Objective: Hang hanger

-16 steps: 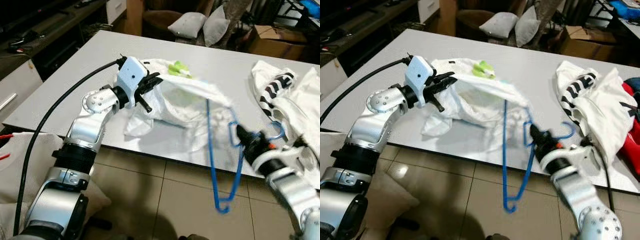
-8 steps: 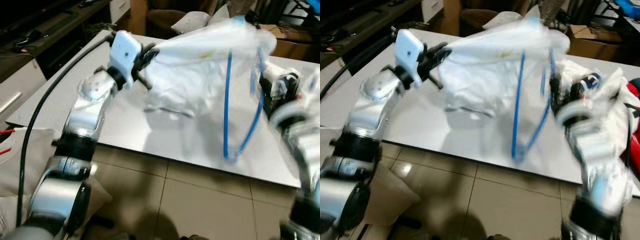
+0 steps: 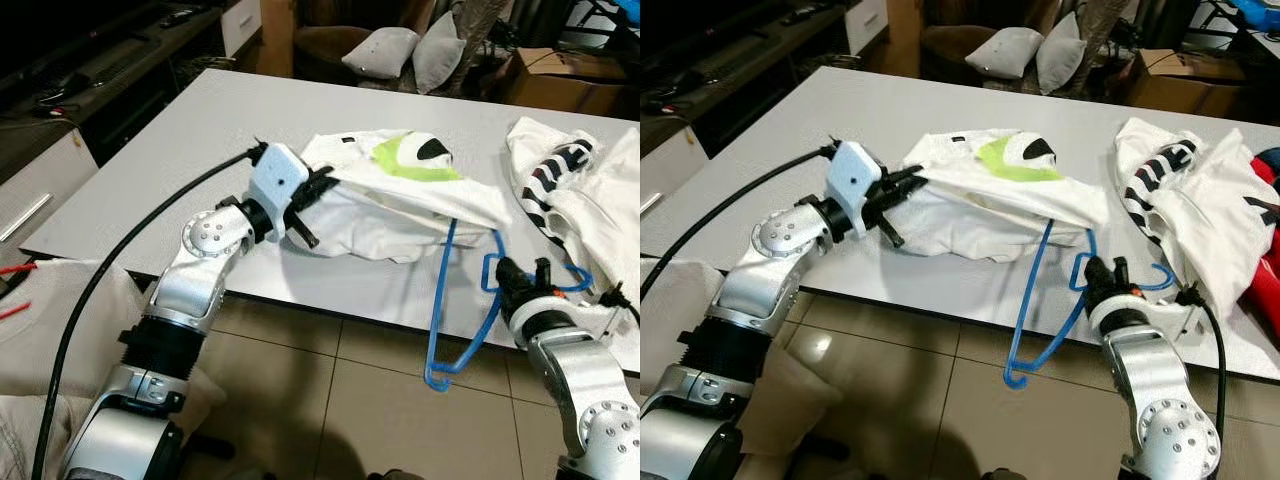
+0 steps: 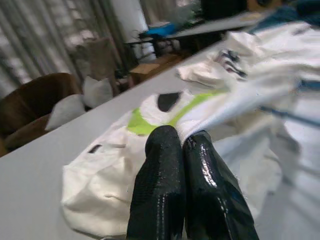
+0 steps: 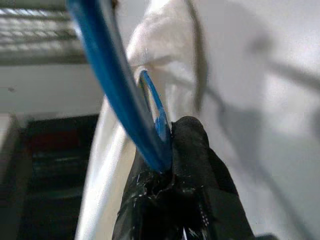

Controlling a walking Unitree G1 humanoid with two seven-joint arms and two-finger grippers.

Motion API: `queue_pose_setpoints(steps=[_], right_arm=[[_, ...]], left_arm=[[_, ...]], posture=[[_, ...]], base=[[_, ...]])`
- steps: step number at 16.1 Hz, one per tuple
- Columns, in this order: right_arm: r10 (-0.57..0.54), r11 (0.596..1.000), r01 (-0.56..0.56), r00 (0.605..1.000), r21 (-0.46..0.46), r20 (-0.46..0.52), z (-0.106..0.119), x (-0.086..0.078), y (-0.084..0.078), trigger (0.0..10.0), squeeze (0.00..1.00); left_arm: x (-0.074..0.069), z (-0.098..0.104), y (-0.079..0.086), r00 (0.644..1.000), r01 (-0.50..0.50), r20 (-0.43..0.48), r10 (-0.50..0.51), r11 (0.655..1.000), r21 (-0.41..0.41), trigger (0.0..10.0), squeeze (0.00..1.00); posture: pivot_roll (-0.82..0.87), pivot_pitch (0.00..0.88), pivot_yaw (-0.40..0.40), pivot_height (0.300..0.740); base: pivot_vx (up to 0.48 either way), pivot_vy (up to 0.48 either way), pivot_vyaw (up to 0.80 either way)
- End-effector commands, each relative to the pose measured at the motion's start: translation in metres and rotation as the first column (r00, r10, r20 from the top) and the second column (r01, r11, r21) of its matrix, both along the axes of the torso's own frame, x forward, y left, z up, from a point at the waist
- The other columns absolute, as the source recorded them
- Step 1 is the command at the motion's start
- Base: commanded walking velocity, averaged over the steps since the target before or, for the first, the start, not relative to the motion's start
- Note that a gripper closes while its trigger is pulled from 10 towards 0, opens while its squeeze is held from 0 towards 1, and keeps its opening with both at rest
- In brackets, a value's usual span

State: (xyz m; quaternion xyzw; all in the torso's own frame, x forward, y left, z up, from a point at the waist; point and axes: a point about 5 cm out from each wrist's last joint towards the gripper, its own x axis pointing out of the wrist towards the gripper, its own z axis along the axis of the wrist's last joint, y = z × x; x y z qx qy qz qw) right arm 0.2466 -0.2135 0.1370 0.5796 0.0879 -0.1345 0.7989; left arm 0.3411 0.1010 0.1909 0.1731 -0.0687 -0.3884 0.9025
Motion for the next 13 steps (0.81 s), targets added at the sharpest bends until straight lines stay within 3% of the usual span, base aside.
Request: queue_pose_setpoints(steps=[1, 3, 4, 6, 10, 11, 13], right_arm=[[-0.082, 0.997, 0.082, 0.996, 0.007, 0.032, 0.004, 0.001, -0.012, 10.0, 0.00], [-0.132, 0.990, 0.123, 0.983, 0.076, 0.125, 0.011, 0.014, -0.016, 10.0, 0.00], [-0.136, 0.984, 0.111, 0.974, 0.140, 0.179, 0.013, 0.034, -0.014, 10.0, 0.00], [-0.108, 0.977, 0.065, 0.972, 0.204, 0.208, 0.016, 0.059, -0.004, 10.0, 0.00], [-0.074, 0.973, 0.021, 0.972, 0.229, 0.224, 0.019, 0.078, 0.014, 10.0, 0.00], [-0.064, 0.981, 0.024, 0.977, 0.194, 0.204, 0.015, 0.084, 0.018, 10.0, 0.00], [-0.082, 0.977, 0.042, 0.980, 0.211, 0.184, 0.013, 0.090, 0.020, 10.0, 0.00]], left_arm=[[-0.002, 0.001, 0.001, 1.000, 0.025, 0.012, -0.025, 0.999, 0.037, 0.0, 0.00], [-0.011, -0.008, -0.001, 0.989, 0.145, -0.031, -0.143, 0.984, 0.100, 0.0, 0.00], [-0.021, -0.019, -0.001, 0.965, 0.257, -0.088, -0.245, 0.953, 0.159, 0.0, 0.00], [-0.024, -0.024, -0.001, 0.955, 0.297, -0.077, -0.287, 0.928, 0.227, 0.0, 0.00], [-0.029, -0.023, -0.010, 0.946, 0.323, -0.057, -0.319, 0.919, 0.225, 0.0, 0.00], [-0.036, -0.022, -0.018, 0.929, 0.371, -0.051, -0.368, 0.911, 0.183, 0.0, 0.00], [-0.044, -0.023, -0.026, 0.902, 0.431, -0.062, -0.427, 0.886, 0.170, 0.0, 0.00]], posture=[[-0.21, 0.000, 0.037, 0.740], [-0.21, 0.000, 0.051, 0.740], [-0.21, 0.000, 0.064, 0.740], [-0.21, 0.000, 0.067, 0.740], [-0.18, 0.000, 0.049, 0.740], [-0.18, 0.000, 0.042, 0.740], [-0.17, 0.000, 0.039, 0.740]], base=[[0.000, 0.000, 0.00], [0.000, 0.000, 0.00], [0.000, 0.000, 0.00], [0.000, 0.000, 0.00], [0.000, 0.000, 0.00], [0.000, 0.000, 0.00], [0.000, 0.000, 0.00]])
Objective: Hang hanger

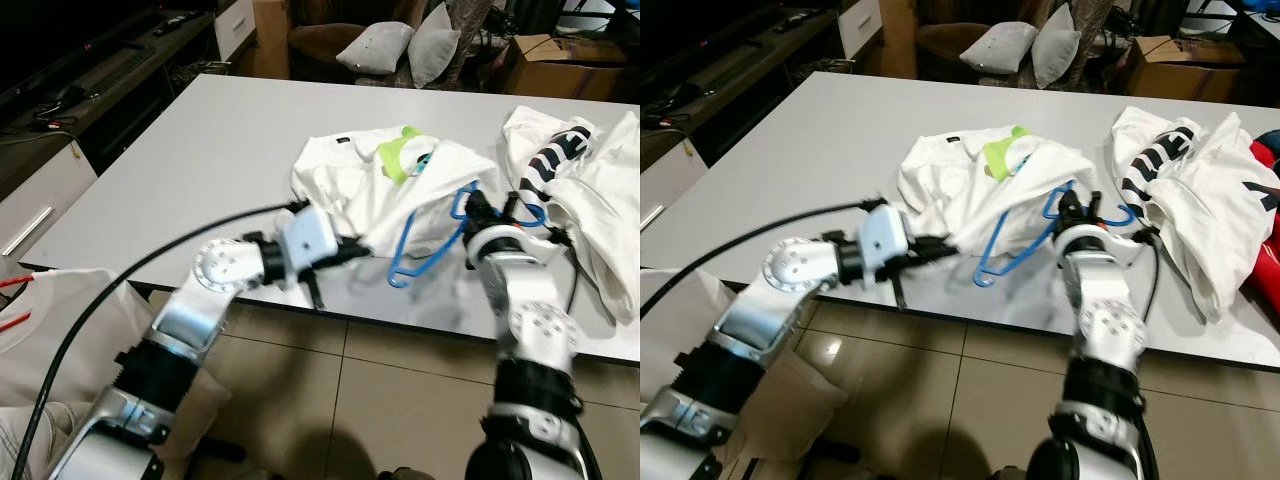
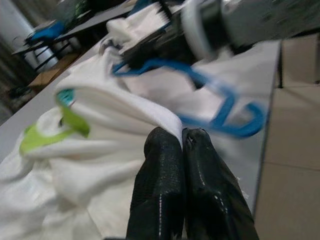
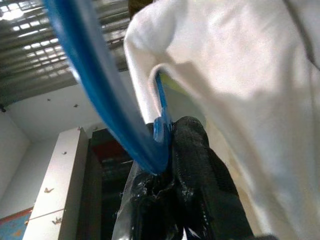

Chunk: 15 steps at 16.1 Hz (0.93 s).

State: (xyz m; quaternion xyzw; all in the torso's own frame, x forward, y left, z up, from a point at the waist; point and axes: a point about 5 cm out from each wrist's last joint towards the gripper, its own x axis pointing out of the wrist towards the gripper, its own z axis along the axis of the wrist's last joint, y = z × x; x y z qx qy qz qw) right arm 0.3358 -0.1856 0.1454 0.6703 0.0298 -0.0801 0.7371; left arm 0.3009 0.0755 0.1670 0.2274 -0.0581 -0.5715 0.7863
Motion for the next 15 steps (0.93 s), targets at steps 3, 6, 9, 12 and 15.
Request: queue_pose_setpoints(steps=[3, 6, 9, 12, 15], right_arm=[[-0.061, 0.998, 0.061, 0.998, -0.005, 0.001, 0.002, 0.009, -0.005, 10.0, 0.00], [-0.087, 0.996, 0.087, 0.996, -0.018, -0.026, -0.003, 0.016, -0.004, 10.0, 0.00], [-0.106, 0.994, 0.105, 0.994, -0.023, -0.024, -0.003, 0.023, -0.007, 10.0, 0.00], [-0.120, 0.993, 0.119, 0.992, -0.024, -0.027, -0.004, 0.030, -0.012, 10.0, 0.00], [-0.122, 0.992, 0.122, 0.993, 0.023, 0.003, 0.001, 0.035, -0.011, 10.0, 0.00]], left_arm=[[-0.012, -0.002, -0.013, 0.995, 0.098, -0.027, -0.098, 0.995, -0.004, 0.0, 0.00], [-0.017, -0.003, -0.017, 0.989, 0.133, -0.067, -0.135, 0.990, -0.034, 0.0, 0.00], [-0.023, -0.002, -0.017, 0.977, 0.165, -0.122, -0.173, 0.984, -0.069, 0.0, 0.00], [-0.027, -0.004, -0.015, 0.967, 0.181, -0.168, -0.189, 0.981, -0.063, 0.0, 0.00], [-0.028, -0.016, -0.009, 0.967, 0.169, -0.198, -0.163, 0.985, 0.015, 0.0, 0.00]], posture=[[-0.17, 0.000, 0.038, 0.740], [-0.17, 0.000, 0.038, 0.740], [-0.16, 0.000, 0.038, 0.740], [-0.15, 0.000, 0.030, 0.740], [-0.14, 0.000, 0.024, 0.740]], base=[[0.000, 0.000, 0.00], [0.000, 0.000, 0.00], [0.000, 0.000, 0.00], [0.000, 0.000, 0.00], [0.000, 0.000, 0.00]])
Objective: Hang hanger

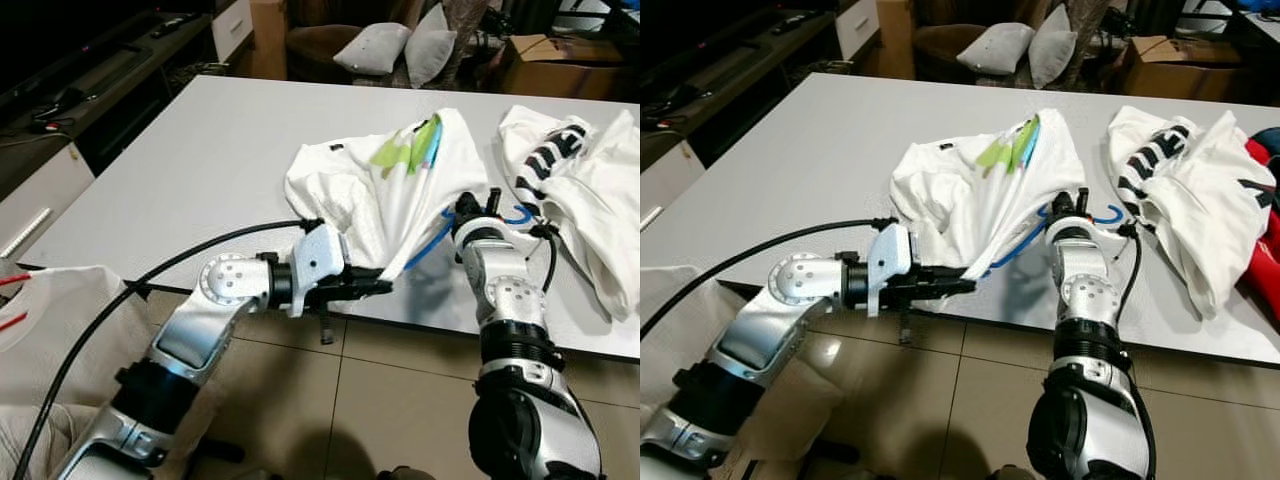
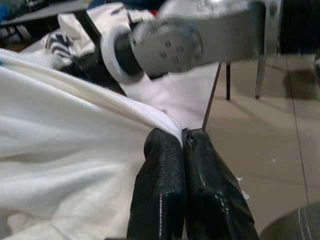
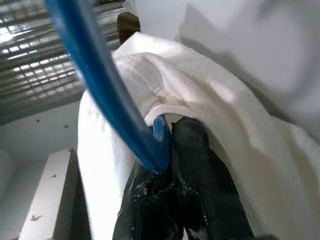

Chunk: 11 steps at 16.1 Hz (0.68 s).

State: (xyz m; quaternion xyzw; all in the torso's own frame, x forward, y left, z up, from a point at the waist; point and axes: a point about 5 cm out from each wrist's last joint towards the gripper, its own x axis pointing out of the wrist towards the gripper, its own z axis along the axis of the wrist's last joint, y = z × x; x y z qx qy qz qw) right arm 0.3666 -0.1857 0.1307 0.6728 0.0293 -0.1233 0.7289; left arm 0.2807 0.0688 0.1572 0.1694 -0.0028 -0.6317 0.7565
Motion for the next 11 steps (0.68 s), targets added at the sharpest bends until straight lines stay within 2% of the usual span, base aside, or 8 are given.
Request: queue_pose_setpoints(steps=[1, 2, 4, 6, 8, 9, 10, 11], right_arm=[[-0.049, 0.998, 0.045, 0.995, 0.043, 0.091, 0.019, 0.006, -0.009, 10.0, 0.00], [-0.033, 0.998, 0.027, 0.992, 0.052, 0.118, 0.022, 0.007, -0.005, 10.0, 0.00], [-0.025, 0.999, 0.019, 0.992, 0.050, 0.126, 0.020, 0.007, -0.002, 10.0, 0.00], [-0.026, 0.997, 0.014, 0.984, 0.069, 0.177, 0.029, 0.010, 0.002, 10.0, 0.00], [0.019, 0.999, -0.025, 0.977, 0.026, 0.211, 0.036, 0.015, 0.010, 10.0, 0.00], [0.036, 0.999, -0.042, 0.974, 0.025, 0.222, 0.038, 0.016, 0.014, 10.0, 0.00], [0.074, 0.997, -0.074, 0.972, -0.006, 0.222, 0.034, 0.016, 0.023, 10.0, 0.00], [0.089, 0.996, -0.086, 0.985, -0.028, 0.148, 0.019, 0.011, 0.033, 10.0, 0.00]], left_arm=[[-0.004, -0.007, -0.002, 1.000, 0.022, -0.005, -0.021, 0.999, 0.035, 0.0, 0.00], [-0.002, -0.005, -0.003, 1.000, 0.004, 0.000, -0.004, 1.000, 0.014, 0.0, 0.00], [-0.004, 0.000, -0.009, 0.999, 0.032, -0.022, -0.032, 0.999, -0.030, 0.0, 0.00], [-0.006, 0.005, -0.012, 0.998, 0.058, -0.033, -0.060, 0.997, -0.051, 0.0, 0.00], [-0.005, 0.019, -0.022, 0.995, 0.075, -0.052, -0.084, 0.985, -0.156, 0.0, 0.00], [-0.005, 0.025, -0.026, 0.995, 0.083, -0.044, -0.092, 0.980, -0.179, 0.0, 0.00], [0.004, 0.029, -0.030, 0.998, 0.034, -0.039, -0.043, 0.977, -0.209, 0.0, 0.00], [0.011, 0.022, -0.033, 0.999, -0.031, -0.028, 0.027, 0.982, -0.186, 0.0, 0.00]], posture=[[-0.13, 0.000, 0.023, 0.740], [-0.13, 0.000, 0.019, 0.740], [-0.12, 0.000, 0.014, 0.740], [-0.11, 0.000, 0.007, 0.740], [-0.09, 0.000, -0.004, 0.740], [-0.09, 0.000, -0.003, 0.740], [-0.09, 0.000, 0.004, 0.740], [-0.10, 0.000, 0.021, 0.740]], base=[[0.000, 0.000, 0.00], [0.000, 0.000, 0.00], [0.000, 0.000, 0.00], [0.000, 0.000, 0.00], [0.000, 0.000, 0.00], [0.000, 0.000, 0.00], [0.000, 0.000, 0.00], [0.000, 0.000, 0.00]])
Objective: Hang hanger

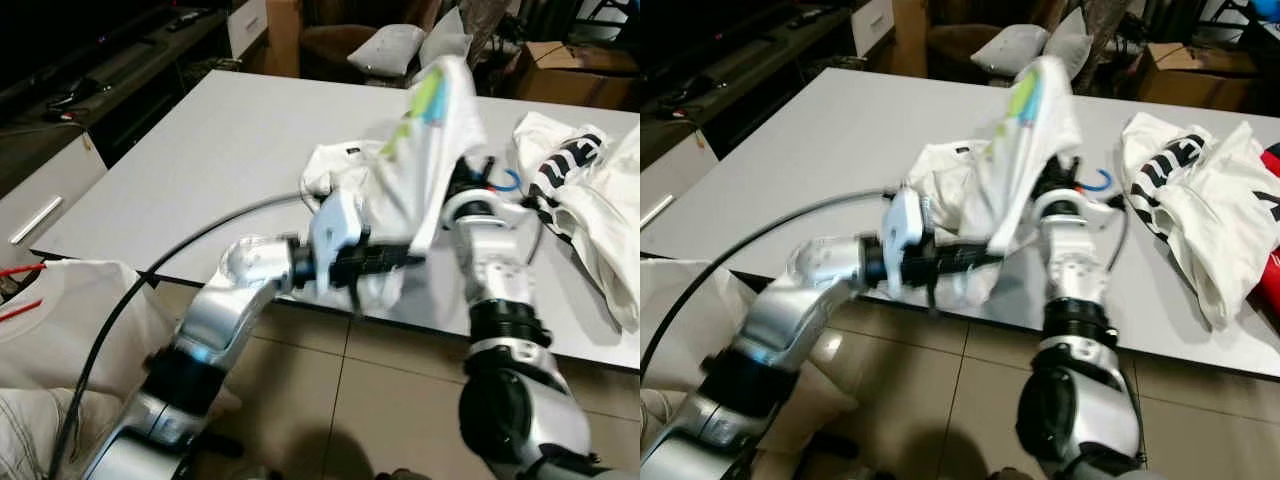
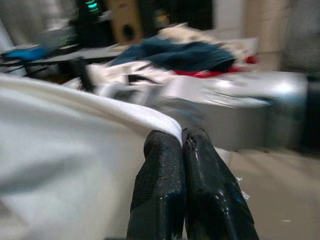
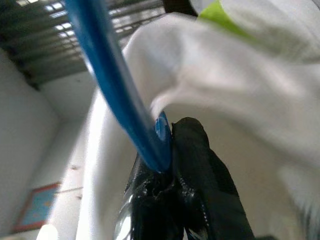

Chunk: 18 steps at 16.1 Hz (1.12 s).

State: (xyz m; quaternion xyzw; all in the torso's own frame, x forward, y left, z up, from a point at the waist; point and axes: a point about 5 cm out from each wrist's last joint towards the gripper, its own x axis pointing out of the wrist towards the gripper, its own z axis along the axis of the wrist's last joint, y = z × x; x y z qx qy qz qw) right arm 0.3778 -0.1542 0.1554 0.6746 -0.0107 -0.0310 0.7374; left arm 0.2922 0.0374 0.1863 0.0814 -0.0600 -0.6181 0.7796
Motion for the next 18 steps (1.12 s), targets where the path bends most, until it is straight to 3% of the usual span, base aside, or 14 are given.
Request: queue_pose_setpoints(steps=[1, 2, 3, 4, 6, 8, 9, 10, 11, 12, 14, 16, 18], right_arm=[[0.012, 0.999, -0.014, 0.999, -0.041, -0.041, -0.009, -0.007, 0.010, 10.0, 0.00], [0.016, 0.995, -0.021, 0.998, -0.093, -0.053, -0.012, -0.012, 0.015, 10.0, 0.00], [0.010, 0.995, -0.017, 0.997, -0.098, -0.073, -0.016, -0.014, 0.016, 10.0, 0.00], [0.004, 0.996, -0.015, 0.993, -0.092, -0.114, -0.024, -0.022, 0.018, 10.0, 0.00], [0.010, 0.993, -0.023, 0.994, -0.120, -0.108, -0.022, -0.033, 0.017, 10.0, 0.00], [-0.041, 0.990, 0.028, 0.995, -0.139, -0.095, -0.011, -0.046, 0.004, 10.0, 0.00], [-0.043, 0.991, 0.031, 0.995, -0.132, -0.093, -0.009, -0.050, 0.004, 10.0, 0.00], [-0.042, 0.991, 0.030, 0.995, -0.127, -0.094, -0.008, -0.051, 0.004, 10.0, 0.00], [-0.015, 0.992, 0.002, 0.994, -0.123, -0.110, -0.011, -0.056, 0.012, 10.0, 0.00], [0.007, 0.992, -0.024, 0.991, -0.124, -0.137, -0.014, -0.059, 0.017, 10.0, 0.00], [0.030, 0.994, -0.047, 0.986, -0.104, -0.162, -0.016, -0.061, 0.023, 10.0, 0.00], [0.065, 0.990, -0.086, 0.981, -0.110, -0.181, -0.017, -0.064, 0.028, 10.0, 0.00], [0.087, 0.974, -0.127, 0.974, -0.189, -0.207, -0.020, -0.066, 0.027, 10.0, 0.00]], left_arm=[[0.000, -0.006, -0.008, 1.000, -0.007, -0.030, 0.008, 1.000, 0.013, 0.0, 0.00], [0.000, 0.000, -0.015, 0.997, 0.000, -0.073, -0.003, 0.999, -0.049, 0.0, 0.00], [0.000, 0.001, -0.016, 0.997, 0.000, -0.077, -0.004, 0.998, -0.057, 0.0, 0.00], [0.007, -0.003, -0.017, 0.997, -0.057, -0.047, 0.057, 0.998, -0.002, 0.0, 0.00], [0.021, -0.017, -0.008, 0.986, -0.164, 0.049, 0.158, 0.975, 0.151, 0.0, 0.00], [0.028, -0.015, 0.004, 0.975, -0.222, 0.055, 0.216, 0.961, 0.167, 0.0, 0.00], [0.026, -0.012, 0.003, 0.981, -0.196, 0.038, 0.192, 0.971, 0.139, 3.6, 0.00], [0.024, -0.011, 0.001, 0.984, -0.179, 0.033, 0.176, 0.976, 0.125, 3.6, 0.00], [0.018, -0.011, -0.004, 0.992, -0.126, -0.014, 0.127, 0.987, 0.099, 10.0, 0.00], [0.017, -0.014, -0.005, 0.992, -0.118, -0.039, 0.123, 0.987, 0.107, 10.0, 1.00], [0.020, -0.012, -0.003, 0.988, -0.139, -0.052, 0.144, 0.986, 0.097, 10.0, 1.00], [0.018, -0.006, 0.000, 0.990, -0.099, -0.090, 0.105, 0.993, 0.066, 10.0, 1.00], [0.012, 0.008, 0.003, 0.988, -0.037, -0.153, 0.032, 0.999, -0.034, 10.0, 1.00]], posture=[[-0.10, 0.000, 0.028, 0.740], [-0.11, 0.000, 0.036, 0.740], [-0.11, 0.000, 0.040, 0.740], [-0.12, 0.000, 0.048, 0.740], [-0.13, 0.000, 0.058, 0.740], [-0.13, 0.000, 0.063, 0.740], [-0.13, 0.000, 0.064, 0.740], [-0.13, 0.000, 0.064, 0.740], [-0.13, 0.000, 0.064, 0.740], [-0.13, 0.000, 0.071, 0.740], [-0.13, 0.000, 0.069, 0.740], [-0.12, 0.000, 0.066, 0.740], [-0.12, 0.000, 0.062, 0.740]], base=[[0.000, 0.000, 0.00], [0.000, 0.000, 0.00], [0.000, 0.000, 0.00], [0.000, 0.000, 0.00], [0.000, 0.000, 0.00], [0.000, 0.000, 0.00], [0.000, 0.000, 0.00], [0.000, 0.000, 0.00], [0.000, 0.000, 0.00], [0.000, 0.000, 0.00], [0.000, 0.000, 0.00], [0.000, 0.000, 0.00], [0.000, 0.000, 0.00]])
